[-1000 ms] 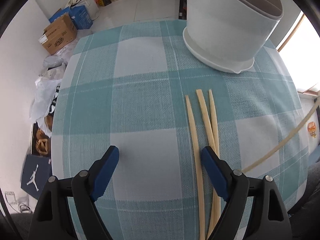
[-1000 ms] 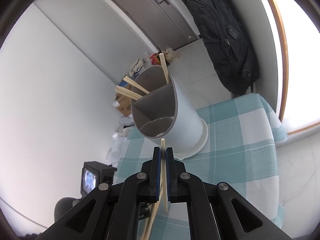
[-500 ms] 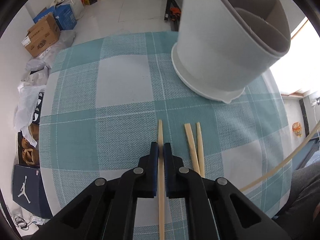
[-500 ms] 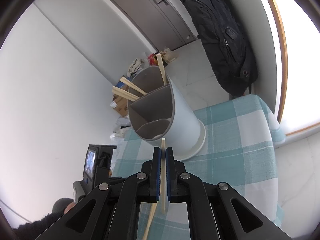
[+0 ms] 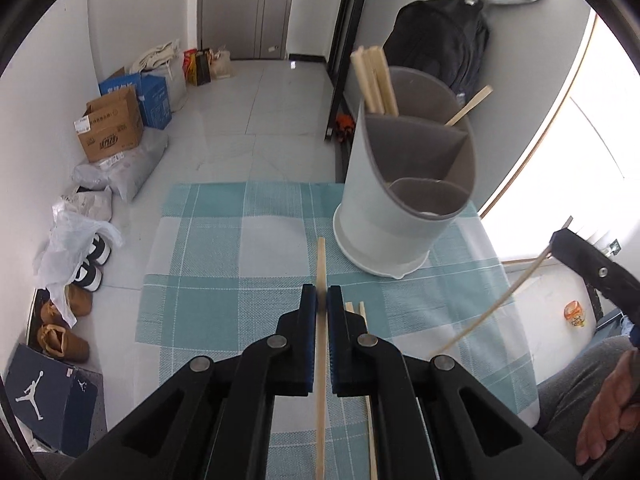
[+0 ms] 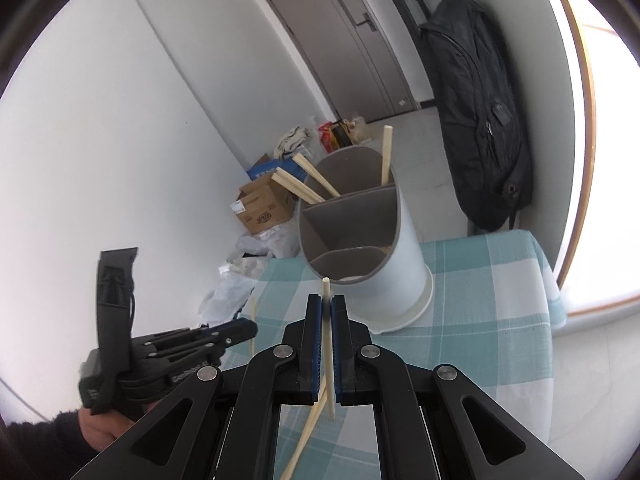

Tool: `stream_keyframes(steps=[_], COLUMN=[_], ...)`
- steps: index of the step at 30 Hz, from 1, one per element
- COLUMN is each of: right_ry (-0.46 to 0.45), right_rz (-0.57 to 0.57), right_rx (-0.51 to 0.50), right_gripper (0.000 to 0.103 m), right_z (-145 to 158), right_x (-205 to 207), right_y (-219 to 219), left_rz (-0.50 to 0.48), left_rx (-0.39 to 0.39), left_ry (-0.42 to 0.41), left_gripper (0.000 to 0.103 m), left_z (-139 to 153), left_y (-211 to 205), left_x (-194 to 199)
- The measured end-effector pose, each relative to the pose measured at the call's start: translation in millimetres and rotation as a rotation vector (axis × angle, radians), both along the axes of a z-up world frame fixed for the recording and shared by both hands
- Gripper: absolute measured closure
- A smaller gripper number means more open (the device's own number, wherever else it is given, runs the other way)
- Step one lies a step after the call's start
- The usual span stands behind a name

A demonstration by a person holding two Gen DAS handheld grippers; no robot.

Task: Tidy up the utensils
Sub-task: 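Lift both held chopsticks up over the utensil holder opening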

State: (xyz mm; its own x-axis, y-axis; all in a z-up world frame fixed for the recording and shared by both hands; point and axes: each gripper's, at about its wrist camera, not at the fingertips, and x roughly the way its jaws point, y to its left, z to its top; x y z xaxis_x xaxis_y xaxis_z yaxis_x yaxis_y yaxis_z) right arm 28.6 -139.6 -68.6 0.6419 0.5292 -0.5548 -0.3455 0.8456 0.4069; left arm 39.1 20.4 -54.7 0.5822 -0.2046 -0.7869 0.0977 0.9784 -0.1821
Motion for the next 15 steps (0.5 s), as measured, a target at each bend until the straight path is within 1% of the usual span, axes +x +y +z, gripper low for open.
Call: stream_keyframes(steps=[4,6,10,15], right_ry=[-0.021,-0.030,-0.056,-0.082], right_rz=[-0.007,-0.012,-0.021,-0.025], right_rx=[-0.004,-0.011,-0.024,-0.025], right_gripper=[0.099,0.099,0.099,0.099], right_z=[0.2,1.2,6.0,14.6], right_x=[-9.2,-11.7,-15.7,-19.8], right_y=[2.5,4.4,8.1,10.9], left_rz=[-0.015,-0.022,-0.035,-0.053], left_rx=[-0.018,-0.015,-0.022,-0.035], left_ry=[-0.039,-0.061,-0.085,-0.118], left_gripper=[0.102,0.102,0.102,0.102], left_z=[8.3,12.7,20.2,36.8], left_y=[1.7,4.2,5.7,-0.6], left_x=[0.0,-1.7,-4.4,-11.5])
